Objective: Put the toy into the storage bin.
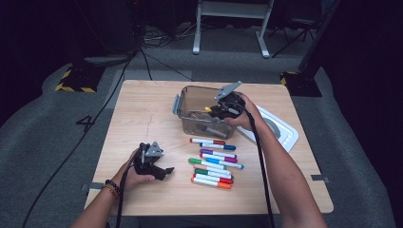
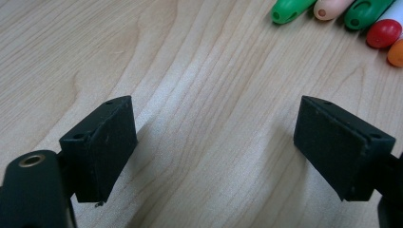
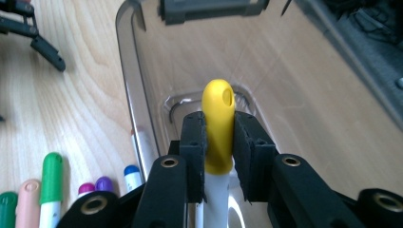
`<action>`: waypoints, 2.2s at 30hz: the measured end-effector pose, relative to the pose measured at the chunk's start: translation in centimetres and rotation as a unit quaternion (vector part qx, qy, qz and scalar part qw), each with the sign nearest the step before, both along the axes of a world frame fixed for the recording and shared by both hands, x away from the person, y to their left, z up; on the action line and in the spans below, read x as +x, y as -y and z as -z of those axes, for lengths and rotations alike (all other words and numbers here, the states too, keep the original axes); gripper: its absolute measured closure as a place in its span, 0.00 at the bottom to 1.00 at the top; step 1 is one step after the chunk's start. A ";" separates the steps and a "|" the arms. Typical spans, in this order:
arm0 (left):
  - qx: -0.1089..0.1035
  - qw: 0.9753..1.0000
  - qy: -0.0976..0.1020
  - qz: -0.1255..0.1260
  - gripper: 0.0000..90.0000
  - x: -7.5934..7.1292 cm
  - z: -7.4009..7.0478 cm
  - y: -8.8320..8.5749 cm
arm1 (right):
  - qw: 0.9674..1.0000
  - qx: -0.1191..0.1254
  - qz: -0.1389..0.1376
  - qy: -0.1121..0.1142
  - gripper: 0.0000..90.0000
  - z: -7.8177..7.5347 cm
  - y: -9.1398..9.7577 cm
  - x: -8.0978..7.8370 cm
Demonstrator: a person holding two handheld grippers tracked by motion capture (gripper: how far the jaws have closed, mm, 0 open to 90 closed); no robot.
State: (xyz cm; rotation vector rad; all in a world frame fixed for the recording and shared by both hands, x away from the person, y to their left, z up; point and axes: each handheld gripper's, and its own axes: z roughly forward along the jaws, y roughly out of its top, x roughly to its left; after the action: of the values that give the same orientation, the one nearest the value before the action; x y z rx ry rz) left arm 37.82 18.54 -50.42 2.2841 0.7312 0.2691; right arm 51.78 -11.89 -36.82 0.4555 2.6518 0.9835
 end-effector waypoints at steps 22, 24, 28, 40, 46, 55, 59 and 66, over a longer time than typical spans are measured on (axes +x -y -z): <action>0.000 1.000 0.000 0.000 0.16 0.0 0.0 0.0 | 0.999 0.037 0.017 -0.002 0.78 0.1 0.5 -0.4; 0.000 1.000 0.000 0.000 0.16 0.0 0.0 0.0 | 0.998 0.063 0.015 0.005 0.72 -0.5 1.1 -1.1; 0.000 1.000 0.000 0.000 0.16 0.0 0.0 0.0 | 0.996 0.086 0.004 0.024 0.68 -1.7 2.0 -2.8; 0.000 1.000 0.000 0.000 0.16 0.0 0.0 0.0 | 0.990 0.126 -0.039 0.054 0.45 -3.5 4.3 -10.6; 0.000 1.000 0.000 0.000 0.16 0.0 0.0 0.0 | 0.989 0.124 -0.060 0.050 0.44 -1.2 4.3 -14.1; 0.001 1.000 0.001 0.000 0.16 0.0 0.0 0.0 | 0.991 0.096 -0.095 0.000 0.46 5.1 4.7 -18.4; 0.000 1.000 0.000 0.000 0.16 0.0 0.0 0.0 | 0.992 0.076 -0.099 -0.026 0.46 7.4 4.9 -19.4; 0.000 1.000 0.000 0.000 0.16 0.0 0.0 0.0 | 0.993 0.059 -0.090 -0.052 0.47 9.9 5.3 -19.8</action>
State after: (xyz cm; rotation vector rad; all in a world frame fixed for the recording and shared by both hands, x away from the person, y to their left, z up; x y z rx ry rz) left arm 37.81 18.54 -50.42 2.2835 0.7315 0.2694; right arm 31.96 -17.14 -46.72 0.3039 2.7759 1.2066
